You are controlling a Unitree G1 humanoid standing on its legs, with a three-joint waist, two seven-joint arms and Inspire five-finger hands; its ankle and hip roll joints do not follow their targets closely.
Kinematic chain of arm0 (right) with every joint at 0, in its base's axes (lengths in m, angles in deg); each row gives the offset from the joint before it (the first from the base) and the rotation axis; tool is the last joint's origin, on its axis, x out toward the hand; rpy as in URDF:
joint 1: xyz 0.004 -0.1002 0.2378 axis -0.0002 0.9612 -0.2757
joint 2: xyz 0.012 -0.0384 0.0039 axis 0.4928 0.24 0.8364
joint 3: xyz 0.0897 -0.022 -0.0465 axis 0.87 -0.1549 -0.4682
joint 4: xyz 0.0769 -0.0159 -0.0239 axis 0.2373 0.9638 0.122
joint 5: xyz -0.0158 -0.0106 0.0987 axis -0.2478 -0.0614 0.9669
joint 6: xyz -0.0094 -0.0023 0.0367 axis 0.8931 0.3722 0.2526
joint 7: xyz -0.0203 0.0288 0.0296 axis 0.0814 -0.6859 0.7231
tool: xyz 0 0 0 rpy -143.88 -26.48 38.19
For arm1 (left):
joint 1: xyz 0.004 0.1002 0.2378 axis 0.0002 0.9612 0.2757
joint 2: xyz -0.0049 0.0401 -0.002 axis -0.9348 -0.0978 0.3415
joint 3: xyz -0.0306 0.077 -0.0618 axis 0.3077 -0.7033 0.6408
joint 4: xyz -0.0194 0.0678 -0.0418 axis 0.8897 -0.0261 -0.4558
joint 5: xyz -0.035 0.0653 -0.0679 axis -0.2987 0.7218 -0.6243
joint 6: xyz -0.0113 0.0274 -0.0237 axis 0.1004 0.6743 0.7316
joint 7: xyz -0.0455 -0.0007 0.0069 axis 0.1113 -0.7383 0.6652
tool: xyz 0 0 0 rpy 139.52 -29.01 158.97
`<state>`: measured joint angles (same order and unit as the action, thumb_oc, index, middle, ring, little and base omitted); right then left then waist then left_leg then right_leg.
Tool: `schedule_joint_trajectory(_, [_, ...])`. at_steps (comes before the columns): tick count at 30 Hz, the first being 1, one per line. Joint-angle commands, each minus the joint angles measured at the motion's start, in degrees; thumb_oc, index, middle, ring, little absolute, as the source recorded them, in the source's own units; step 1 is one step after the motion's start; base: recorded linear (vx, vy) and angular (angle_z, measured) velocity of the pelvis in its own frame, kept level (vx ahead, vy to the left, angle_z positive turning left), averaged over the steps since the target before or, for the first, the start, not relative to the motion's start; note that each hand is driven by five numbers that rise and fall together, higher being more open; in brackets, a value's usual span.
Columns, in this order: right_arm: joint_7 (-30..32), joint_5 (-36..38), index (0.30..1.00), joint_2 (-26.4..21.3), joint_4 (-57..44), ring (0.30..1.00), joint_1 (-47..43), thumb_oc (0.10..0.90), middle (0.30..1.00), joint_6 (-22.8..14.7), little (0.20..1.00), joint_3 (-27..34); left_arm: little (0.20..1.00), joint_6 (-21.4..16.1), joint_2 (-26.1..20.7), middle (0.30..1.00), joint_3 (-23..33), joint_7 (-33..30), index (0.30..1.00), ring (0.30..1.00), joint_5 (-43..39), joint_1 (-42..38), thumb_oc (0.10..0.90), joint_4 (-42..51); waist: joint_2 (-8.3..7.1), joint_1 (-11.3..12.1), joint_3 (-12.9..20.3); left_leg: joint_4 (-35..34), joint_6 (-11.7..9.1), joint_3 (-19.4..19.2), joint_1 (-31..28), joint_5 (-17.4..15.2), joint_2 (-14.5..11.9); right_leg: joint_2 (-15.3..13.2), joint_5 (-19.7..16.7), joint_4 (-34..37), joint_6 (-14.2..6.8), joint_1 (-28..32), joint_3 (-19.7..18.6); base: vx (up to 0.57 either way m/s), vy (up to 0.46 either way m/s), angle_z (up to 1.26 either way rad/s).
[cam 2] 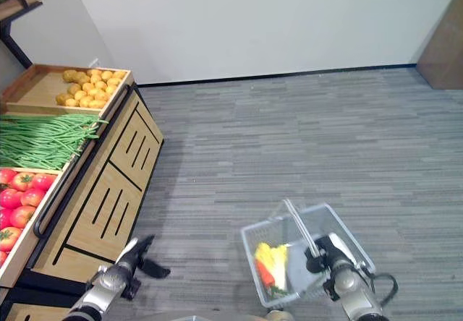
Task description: Get the vegetables into the basket
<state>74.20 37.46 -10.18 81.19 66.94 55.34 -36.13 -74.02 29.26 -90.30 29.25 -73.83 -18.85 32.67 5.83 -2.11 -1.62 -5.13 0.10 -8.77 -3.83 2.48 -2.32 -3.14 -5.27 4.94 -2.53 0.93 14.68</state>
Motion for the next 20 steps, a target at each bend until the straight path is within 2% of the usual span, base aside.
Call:
schedule_joint_trajectory(1, [3.6, -4.7, 0.300, 0.6, 2.0, 0.300, -6.0, 0.400, 0.300, -4.8, 0.300, -2.2, 1.000, -1.4, 1.2, 1.000, 0.6, -0.5, 1.000, 1.000, -5.7, -4.3, 0.900, -6.0, -4.45, 1.1, 1.7, 0.1, -0.5, -1.2, -1.2, -4.8, 0.6, -3.8, 5.9, -0.9, -3.1, 4.1, -1.1, 0.00, 0.000, 0.00])
schedule_joint_trajectory(3, [4.1, -3.5, 0.300, 1.4, 5.3, 0.300, -6.3, 0.400, 0.300, -5.0, 0.300, -2.4, 1.000, -1.6, 1.8, 1.000, 1.1, -0.8, 1.000, 1.000, -6.2, -4.3, 0.900, -8.1, -4.53, 1.0, 1.7, 0.1, -0.5, -1.3, -1.2, -4.8, 0.6, -3.8, 5.9, -0.8, -3.1, 4.1, -1.1, 0.00, 0.000, 0.02])
schedule_joint_trajectory(6, [4.8, -1.9, 0.300, 4.1, 16.2, 0.300, -6.6, 0.400, 0.300, -5.2, 0.300, -4.1, 1.000, -1.3, 2.8, 1.000, 1.2, -2.3, 1.000, 1.000, -2.6, -4.6, 0.900, -14.1, -4.89, 1.0, 1.8, 0.1, -0.4, -1.5, -1.7, -5.1, 0.6, -3.7, 5.9, -0.5, -3.1, 4.5, -1.5, 0.00, 0.000, 0.00])
schedule_joint_trajectory(10, [5.2, 1.5, 0.300, 6.2, 23.8, 0.300, -6.4, 0.400, 0.300, -5.1, 0.300, -3.0, 1.000, -1.1, 3.0, 1.000, 2.3, -3.8, 1.000, 1.000, -1.8, -4.2, 0.900, -16.5, -5.03, 0.9, 1.9, 0.1, -0.3, -1.8, -2.1, -5.4, 0.7, -3.7, 5.9, -0.3, -3.0, 4.8, -1.6, 0.01, 0.001, -0.03])
schedule_joint_trajectory(12, [5.1, 5.7, 0.300, 8.0, 29.1, 0.300, -5.7, 0.400, 0.300, -5.0, 0.300, -1.1, 1.000, -0.8, 3.2, 1.000, 2.0, -3.9, 1.000, 1.000, 0.1, -3.7, 0.900, -18.1, -5.15, 0.8, 2.1, 0.1, -0.3, -2.0, -2.4, -5.5, 0.6, -3.6, 5.9, -0.1, -3.0, 5.1, -1.7, 0.03, 0.003, -0.07])
schedule_joint_trajectory(20, [4.6, 9.1, 0.300, 9.3, 33.1, 0.300, -4.5, 0.400, 0.300, -4.9, 0.300, 0.4, 1.000, -1.1, 3.1, 1.000, 0.9, -3.7, 1.000, 1.000, 0.9, -3.3, 0.900, -16.4, -5.17, 0.7, 2.1, 0.1, -0.3, -2.0, -2.3, -5.5, 0.6, -3.5, 5.9, 0.0, -3.0, 5.0, -1.8, 0.01, 0.000, -0.01])
